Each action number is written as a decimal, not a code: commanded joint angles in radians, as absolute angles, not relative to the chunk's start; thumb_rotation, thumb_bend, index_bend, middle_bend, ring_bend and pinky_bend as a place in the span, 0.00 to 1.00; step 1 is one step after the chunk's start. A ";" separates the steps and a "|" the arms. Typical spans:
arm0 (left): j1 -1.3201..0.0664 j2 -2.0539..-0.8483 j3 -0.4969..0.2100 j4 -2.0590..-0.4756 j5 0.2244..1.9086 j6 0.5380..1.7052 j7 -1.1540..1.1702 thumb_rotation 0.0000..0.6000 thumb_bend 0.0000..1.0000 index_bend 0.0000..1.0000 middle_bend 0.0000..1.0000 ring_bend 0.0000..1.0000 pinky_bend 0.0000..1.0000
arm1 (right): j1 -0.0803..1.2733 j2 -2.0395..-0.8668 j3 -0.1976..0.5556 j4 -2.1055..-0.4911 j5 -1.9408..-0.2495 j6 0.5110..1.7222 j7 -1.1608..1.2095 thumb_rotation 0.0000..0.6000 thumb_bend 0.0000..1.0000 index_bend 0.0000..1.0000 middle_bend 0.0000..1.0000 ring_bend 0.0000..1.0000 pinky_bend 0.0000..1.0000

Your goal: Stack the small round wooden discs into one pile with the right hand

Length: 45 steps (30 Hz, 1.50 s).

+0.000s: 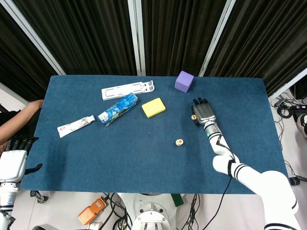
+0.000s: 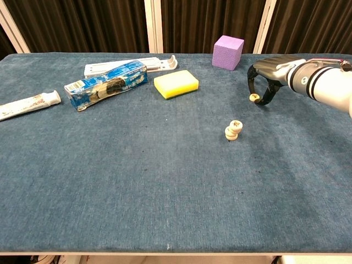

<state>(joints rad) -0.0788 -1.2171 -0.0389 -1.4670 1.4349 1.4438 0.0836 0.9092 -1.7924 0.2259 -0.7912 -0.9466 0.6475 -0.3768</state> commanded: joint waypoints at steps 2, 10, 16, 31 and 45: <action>-0.079 -1.217 -0.039 -1.466 1.435 1.444 0.082 1.00 0.08 0.19 0.18 0.11 0.01 | 0.907 -1.788 0.229 -0.798 -0.952 0.652 -0.371 1.00 0.55 0.58 0.19 0.15 0.18; -0.084 -1.220 -0.042 -1.462 1.437 1.440 0.077 1.00 0.08 0.19 0.18 0.11 0.01 | 0.849 -1.605 0.208 -1.125 -1.082 0.788 -0.336 1.00 0.55 0.59 0.20 0.15 0.18; -0.089 -1.227 -0.040 -1.460 1.445 1.439 0.074 1.00 0.08 0.19 0.18 0.11 0.01 | 0.799 -1.473 0.154 -1.399 -1.175 0.865 -0.365 1.00 0.55 0.59 0.20 0.15 0.18; -0.074 -1.232 -0.035 -1.444 1.445 1.454 0.054 1.00 0.08 0.19 0.18 0.11 0.01 | 0.777 -1.470 0.075 -1.497 -1.255 0.893 -0.445 1.00 0.55 0.57 0.20 0.15 0.18; -0.073 -1.238 -0.035 -1.429 1.442 1.450 0.044 1.00 0.08 0.19 0.18 0.11 0.01 | 0.782 -1.493 0.075 -1.489 -1.259 0.891 -0.457 1.00 0.54 0.56 0.20 0.15 0.18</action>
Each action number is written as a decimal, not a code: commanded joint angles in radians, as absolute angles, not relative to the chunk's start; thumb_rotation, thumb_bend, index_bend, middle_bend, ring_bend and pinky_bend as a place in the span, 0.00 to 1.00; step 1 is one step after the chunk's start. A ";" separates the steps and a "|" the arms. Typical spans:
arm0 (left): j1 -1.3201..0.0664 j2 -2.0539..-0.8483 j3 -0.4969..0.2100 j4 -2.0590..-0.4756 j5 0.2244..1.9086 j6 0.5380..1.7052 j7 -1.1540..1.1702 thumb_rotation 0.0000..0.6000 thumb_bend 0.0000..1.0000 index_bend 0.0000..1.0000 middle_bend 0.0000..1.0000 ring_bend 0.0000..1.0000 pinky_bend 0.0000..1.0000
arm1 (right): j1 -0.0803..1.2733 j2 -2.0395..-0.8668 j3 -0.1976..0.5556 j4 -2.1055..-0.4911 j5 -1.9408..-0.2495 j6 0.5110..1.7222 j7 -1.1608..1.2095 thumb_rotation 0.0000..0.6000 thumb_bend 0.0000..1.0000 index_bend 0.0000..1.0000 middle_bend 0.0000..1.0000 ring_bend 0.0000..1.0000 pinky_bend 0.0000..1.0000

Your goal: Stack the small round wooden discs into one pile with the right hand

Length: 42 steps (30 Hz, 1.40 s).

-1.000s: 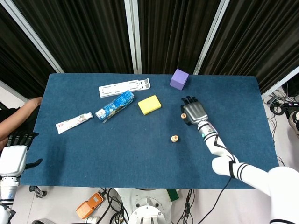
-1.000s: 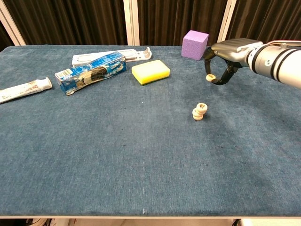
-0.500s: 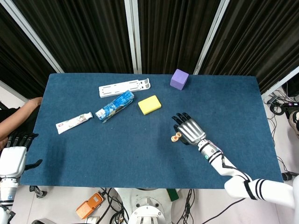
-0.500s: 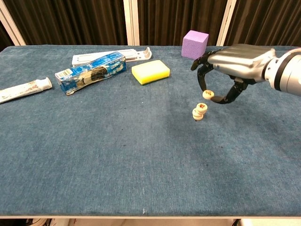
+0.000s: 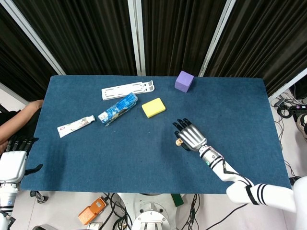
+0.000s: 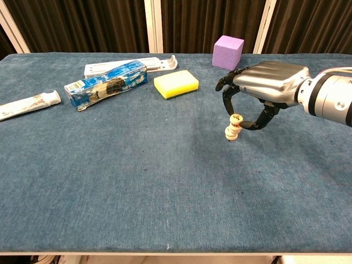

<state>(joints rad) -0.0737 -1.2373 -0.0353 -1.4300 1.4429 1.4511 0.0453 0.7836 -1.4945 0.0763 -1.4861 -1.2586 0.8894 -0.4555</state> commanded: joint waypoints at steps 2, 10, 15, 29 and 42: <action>-0.073 -1.238 -0.035 -1.428 1.442 1.450 0.044 1.00 0.08 0.19 0.18 0.11 0.01 | 0.781 -1.490 0.074 -1.492 -1.259 0.892 -0.460 1.00 0.54 0.55 0.20 0.15 0.18; -0.074 -1.240 -0.035 -1.426 1.445 1.451 0.042 1.00 0.08 0.19 0.18 0.11 0.01 | 0.780 -1.488 0.073 -1.499 -1.257 0.893 -0.467 1.00 0.54 0.54 0.20 0.15 0.18; -0.073 -1.240 -0.035 -1.426 1.445 1.451 0.043 1.00 0.08 0.19 0.18 0.11 0.01 | 0.781 -1.493 0.073 -1.494 -1.255 0.890 -0.469 1.00 0.52 0.52 0.20 0.15 0.18; -0.073 -1.239 -0.036 -1.427 1.446 1.451 0.043 1.00 0.08 0.19 0.18 0.11 0.01 | 0.776 -1.488 0.069 -1.502 -1.254 0.894 -0.477 1.00 0.43 0.48 0.20 0.15 0.18; -0.079 -1.240 -0.040 -1.427 1.459 1.459 0.038 1.00 0.08 0.19 0.18 0.11 0.01 | 0.678 -1.379 0.074 -1.602 -1.308 1.085 -0.460 1.00 0.39 0.41 0.20 0.15 0.18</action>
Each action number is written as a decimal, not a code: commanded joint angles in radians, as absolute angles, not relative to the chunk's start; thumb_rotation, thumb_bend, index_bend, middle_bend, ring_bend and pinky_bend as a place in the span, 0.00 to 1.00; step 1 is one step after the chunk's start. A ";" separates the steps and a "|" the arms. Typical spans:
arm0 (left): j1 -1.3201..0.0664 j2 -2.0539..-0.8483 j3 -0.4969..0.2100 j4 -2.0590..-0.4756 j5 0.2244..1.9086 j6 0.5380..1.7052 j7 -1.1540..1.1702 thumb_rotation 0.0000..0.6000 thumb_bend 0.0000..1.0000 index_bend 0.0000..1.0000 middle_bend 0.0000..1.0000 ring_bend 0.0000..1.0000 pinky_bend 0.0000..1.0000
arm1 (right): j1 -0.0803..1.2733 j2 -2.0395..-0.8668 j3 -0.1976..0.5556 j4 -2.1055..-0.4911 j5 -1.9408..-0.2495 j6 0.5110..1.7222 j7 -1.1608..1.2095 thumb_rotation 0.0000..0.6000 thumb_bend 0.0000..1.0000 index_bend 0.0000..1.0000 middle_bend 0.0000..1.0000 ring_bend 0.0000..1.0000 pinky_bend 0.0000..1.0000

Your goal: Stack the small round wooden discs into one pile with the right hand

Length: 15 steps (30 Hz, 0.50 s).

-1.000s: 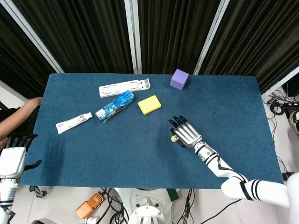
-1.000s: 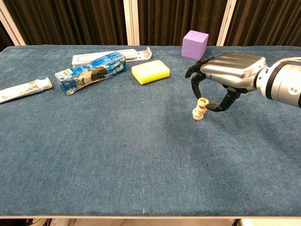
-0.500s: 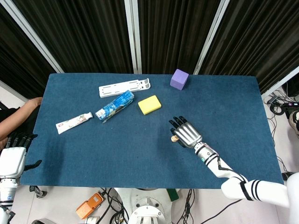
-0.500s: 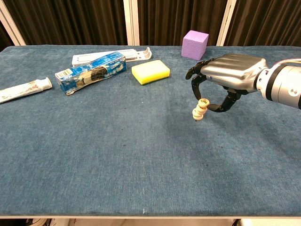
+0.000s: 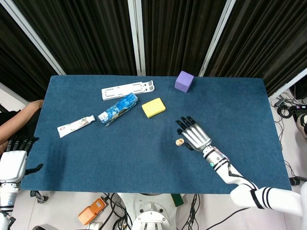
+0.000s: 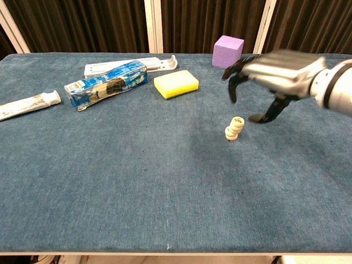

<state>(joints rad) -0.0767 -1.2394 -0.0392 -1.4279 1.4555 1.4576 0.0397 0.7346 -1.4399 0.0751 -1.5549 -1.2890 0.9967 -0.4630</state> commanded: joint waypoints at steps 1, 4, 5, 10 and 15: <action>-0.080 -1.241 -0.041 -1.426 1.460 1.460 0.037 1.00 0.08 0.19 0.18 0.11 0.01 | 0.657 -1.359 0.073 -1.615 -1.310 1.114 -0.456 1.00 0.39 0.37 0.20 0.15 0.18; -0.086 -1.245 -0.045 -1.423 1.466 1.461 0.032 1.00 0.08 0.19 0.18 0.11 0.01 | 0.581 -1.285 0.058 -1.652 -1.332 1.217 -0.418 1.00 0.39 0.22 0.20 0.14 0.18; -0.089 -1.247 -0.047 -1.423 1.470 1.462 0.031 1.00 0.08 0.19 0.18 0.11 0.01 | 0.548 -1.257 0.050 -1.662 -1.345 1.261 -0.400 1.00 0.39 0.19 0.20 0.13 0.18; -0.100 -1.250 -0.049 -1.429 1.489 1.467 0.037 1.00 0.08 0.19 0.18 0.11 0.01 | 0.403 -1.156 -0.002 -1.689 -1.409 1.431 -0.297 1.00 0.39 0.02 0.13 0.03 0.09; -0.106 -1.258 -0.049 -1.436 1.502 1.475 0.047 1.00 0.08 0.19 0.18 0.11 0.01 | 0.248 -1.110 -0.060 -1.675 -1.463 1.594 -0.193 1.00 0.39 0.02 0.10 0.00 0.04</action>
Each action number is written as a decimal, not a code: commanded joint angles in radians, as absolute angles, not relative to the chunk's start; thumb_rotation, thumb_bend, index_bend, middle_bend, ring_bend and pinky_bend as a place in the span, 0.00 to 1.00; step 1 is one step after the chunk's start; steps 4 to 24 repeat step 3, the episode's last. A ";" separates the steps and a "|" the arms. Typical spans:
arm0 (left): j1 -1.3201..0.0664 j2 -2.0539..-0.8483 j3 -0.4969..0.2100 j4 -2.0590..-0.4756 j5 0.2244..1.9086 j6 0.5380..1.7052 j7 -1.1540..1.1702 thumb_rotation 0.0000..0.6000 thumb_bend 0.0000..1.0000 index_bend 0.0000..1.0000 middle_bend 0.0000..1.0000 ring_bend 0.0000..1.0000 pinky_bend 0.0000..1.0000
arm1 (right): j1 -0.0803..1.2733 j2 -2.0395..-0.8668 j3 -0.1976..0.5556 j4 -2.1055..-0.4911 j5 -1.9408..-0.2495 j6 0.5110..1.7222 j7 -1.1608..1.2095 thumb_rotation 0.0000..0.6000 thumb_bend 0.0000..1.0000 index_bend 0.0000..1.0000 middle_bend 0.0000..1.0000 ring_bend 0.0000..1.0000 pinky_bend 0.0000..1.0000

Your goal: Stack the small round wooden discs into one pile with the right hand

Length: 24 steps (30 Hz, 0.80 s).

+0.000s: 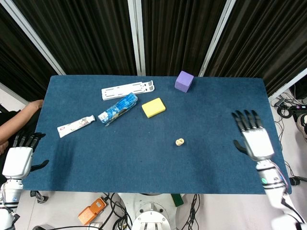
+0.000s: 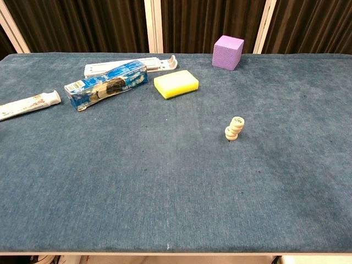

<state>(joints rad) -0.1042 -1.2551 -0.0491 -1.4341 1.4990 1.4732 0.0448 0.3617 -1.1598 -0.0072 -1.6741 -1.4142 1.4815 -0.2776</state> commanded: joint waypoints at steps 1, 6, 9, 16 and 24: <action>-0.106 -1.260 -0.048 -1.437 1.503 1.476 0.049 1.00 0.08 0.19 0.18 0.11 0.01 | 0.225 -1.107 -0.067 -1.673 -1.464 1.611 -0.180 1.00 0.39 0.02 0.10 0.00 0.03; -0.107 -1.263 -0.047 -1.439 1.503 1.474 0.053 1.00 0.08 0.19 0.18 0.11 0.01 | 0.187 -1.101 -0.078 -1.669 -1.467 1.636 -0.150 1.00 0.40 0.02 0.10 0.00 0.02; -0.107 -1.263 -0.047 -1.439 1.503 1.474 0.053 1.00 0.08 0.19 0.18 0.11 0.01 | 0.187 -1.101 -0.078 -1.669 -1.467 1.636 -0.150 1.00 0.40 0.02 0.10 0.00 0.02; -0.107 -1.263 -0.047 -1.439 1.503 1.474 0.053 1.00 0.08 0.19 0.18 0.11 0.01 | 0.187 -1.101 -0.078 -1.669 -1.467 1.636 -0.150 1.00 0.40 0.02 0.10 0.00 0.02; -0.107 -1.263 -0.047 -1.439 1.503 1.474 0.053 1.00 0.08 0.19 0.18 0.11 0.01 | 0.187 -1.101 -0.078 -1.669 -1.467 1.636 -0.150 1.00 0.40 0.02 0.10 0.00 0.02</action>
